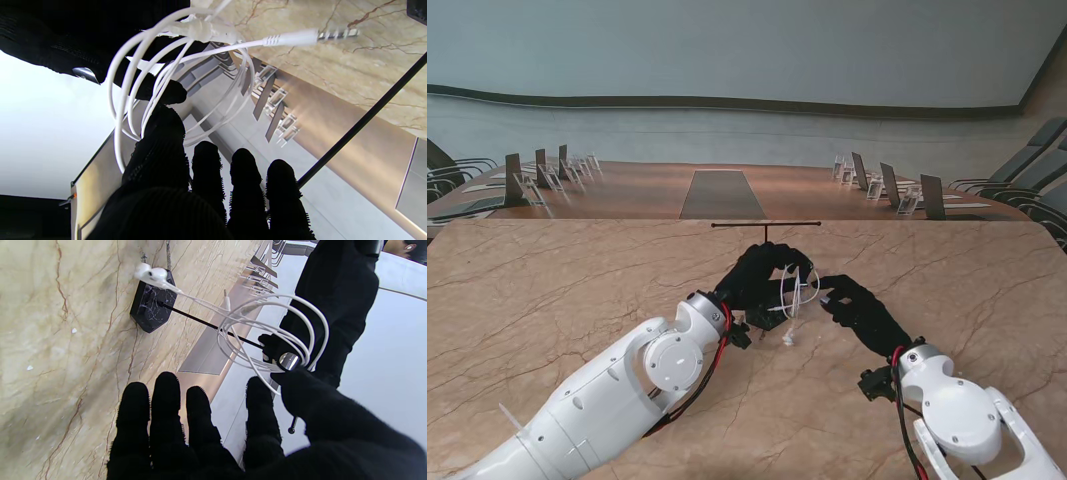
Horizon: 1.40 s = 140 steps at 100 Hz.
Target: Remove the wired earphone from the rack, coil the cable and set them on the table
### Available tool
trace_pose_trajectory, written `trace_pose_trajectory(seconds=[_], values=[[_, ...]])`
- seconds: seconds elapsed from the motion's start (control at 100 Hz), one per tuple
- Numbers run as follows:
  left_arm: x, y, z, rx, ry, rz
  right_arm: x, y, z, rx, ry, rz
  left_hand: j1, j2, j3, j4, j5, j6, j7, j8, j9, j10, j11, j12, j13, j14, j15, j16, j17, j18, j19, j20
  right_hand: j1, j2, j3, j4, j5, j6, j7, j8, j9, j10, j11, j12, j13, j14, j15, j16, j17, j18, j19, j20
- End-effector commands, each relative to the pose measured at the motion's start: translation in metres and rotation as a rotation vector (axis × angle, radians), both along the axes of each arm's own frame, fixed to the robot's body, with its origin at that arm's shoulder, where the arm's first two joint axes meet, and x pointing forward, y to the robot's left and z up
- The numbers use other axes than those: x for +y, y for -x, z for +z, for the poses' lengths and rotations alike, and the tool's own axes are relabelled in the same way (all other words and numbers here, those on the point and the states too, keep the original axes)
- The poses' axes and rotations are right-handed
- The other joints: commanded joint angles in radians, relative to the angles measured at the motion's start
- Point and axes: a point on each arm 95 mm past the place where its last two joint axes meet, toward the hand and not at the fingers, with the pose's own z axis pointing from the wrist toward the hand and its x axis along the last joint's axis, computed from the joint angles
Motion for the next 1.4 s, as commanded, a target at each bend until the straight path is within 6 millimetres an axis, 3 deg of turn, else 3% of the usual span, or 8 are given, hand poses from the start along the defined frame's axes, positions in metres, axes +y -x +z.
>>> trace_pose_trajectory(seconds=[0.0, 0.13, 0.21, 0.32, 0.57, 0.67, 0.98, 1.39], values=[[-0.002, 0.004, 0.001, -0.002, 0.005, -0.004, 0.002, 0.0, 0.001, 0.006, -0.009, 0.001, 0.047, 0.006, 0.053, 0.013, 0.055, -0.054, 0.103, 0.042, -0.053, -0.007, -0.038, 0.012, -0.043, -0.039, -0.023, -0.014, -0.014, -0.029, -0.054, -0.023, -0.014, 0.028, -0.036, 0.032, -0.057, 0.011, -0.009, 0.013, -0.006, -0.021, -0.034, -0.023, -0.046, -0.027, -0.013, -0.017, -0.019, -0.049, -0.026, 0.018], [-0.001, 0.005, 0.002, -0.01, -0.006, 0.002, -0.001, 0.002, 0.001, 0.001, 0.007, 0.001, 0.048, 0.021, 0.047, 0.014, 0.063, -0.044, 0.109, 0.04, -0.165, -0.017, -0.148, -0.075, -0.119, -0.073, -0.13, -0.081, -0.019, -0.026, -0.32, -0.097, -0.014, 0.027, -0.051, 0.034, -0.114, 0.025, 0.019, 0.019, -0.003, -0.029, -0.069, -0.035, -0.058, -0.042, -0.024, -0.028, -0.024, -0.057, -0.043, 0.02], [0.0, 0.006, 0.003, -0.018, -0.009, 0.009, -0.004, 0.004, 0.002, -0.003, 0.015, 0.006, 0.048, 0.016, 0.051, 0.01, 0.064, -0.041, 0.113, 0.038, -0.2, -0.023, -0.167, -0.127, -0.137, -0.082, -0.163, -0.111, -0.021, -0.034, -0.424, -0.047, -0.013, 0.031, -0.057, 0.034, -0.131, 0.034, 0.025, 0.017, -0.003, -0.038, -0.101, -0.048, -0.065, -0.057, -0.04, -0.038, -0.027, -0.065, -0.054, 0.021], [0.0, 0.008, 0.004, -0.028, -0.014, 0.01, -0.008, 0.008, 0.003, -0.016, 0.032, 0.005, 0.048, 0.011, 0.058, 0.007, 0.069, -0.036, 0.117, 0.038, -0.27, -0.027, -0.232, -0.467, -0.131, -0.091, -0.3, -0.19, -0.023, -0.032, -0.553, -0.027, -0.011, 0.025, -0.057, 0.036, -0.14, 0.036, 0.033, 0.016, -0.002, -0.045, -0.125, -0.055, -0.07, -0.068, -0.057, -0.046, -0.026, -0.066, -0.059, 0.024], [-0.001, 0.016, 0.003, -0.031, -0.029, 0.009, -0.016, 0.013, 0.004, -0.019, 0.044, 0.01, 0.048, 0.012, 0.061, 0.007, 0.067, -0.029, 0.124, 0.042, -0.256, -0.014, -0.263, -0.515, -0.127, -0.084, -0.336, -0.209, -0.026, -0.03, -0.596, -0.028, -0.002, 0.024, -0.06, 0.035, -0.14, 0.052, 0.043, 0.012, 0.001, -0.051, -0.158, -0.065, -0.075, -0.077, -0.084, -0.057, -0.028, -0.074, -0.071, 0.03], [-0.002, 0.019, 0.001, -0.021, -0.038, 0.005, -0.016, 0.014, 0.004, -0.013, 0.038, 0.02, 0.048, 0.016, 0.065, 0.007, 0.055, -0.021, 0.133, 0.047, -0.232, -0.014, -0.255, -0.51, -0.127, -0.084, -0.313, -0.208, -0.024, -0.034, -0.592, -0.021, 0.007, 0.024, -0.06, 0.034, -0.129, 0.062, 0.045, 0.011, 0.002, -0.049, -0.16, -0.064, -0.074, -0.077, -0.085, -0.057, -0.027, -0.074, -0.072, 0.032], [-0.005, 0.025, 0.003, -0.015, -0.056, -0.007, -0.02, 0.026, 0.004, -0.005, 0.056, 0.056, 0.048, -0.01, 0.1, -0.002, 0.04, 0.002, 0.163, 0.044, 0.069, 0.021, -0.334, -0.079, -0.016, -0.024, -0.163, -0.152, -0.008, -0.021, -0.31, 0.002, 0.029, 0.016, -0.065, 0.03, -0.078, 0.071, 0.045, 0.013, 0.001, -0.042, -0.1, -0.035, -0.05, -0.063, -0.08, -0.053, -0.012, -0.065, -0.062, 0.049], [-0.007, 0.03, 0.014, -0.045, -0.095, -0.024, -0.022, 0.053, 0.01, -0.046, 0.124, 0.096, 0.047, -0.03, 0.129, -0.017, 0.048, 0.055, 0.184, 0.029, 0.361, 0.048, -0.184, -0.078, 0.252, 0.095, 0.016, -0.094, 0.117, 0.069, 0.118, -0.031, 0.06, -0.048, 0.003, -0.016, 0.033, 0.096, 0.195, 0.161, -0.011, -0.027, 0.089, 0.026, 0.011, -0.049, -0.031, -0.038, 0.018, -0.044, 0.02, 0.056]])
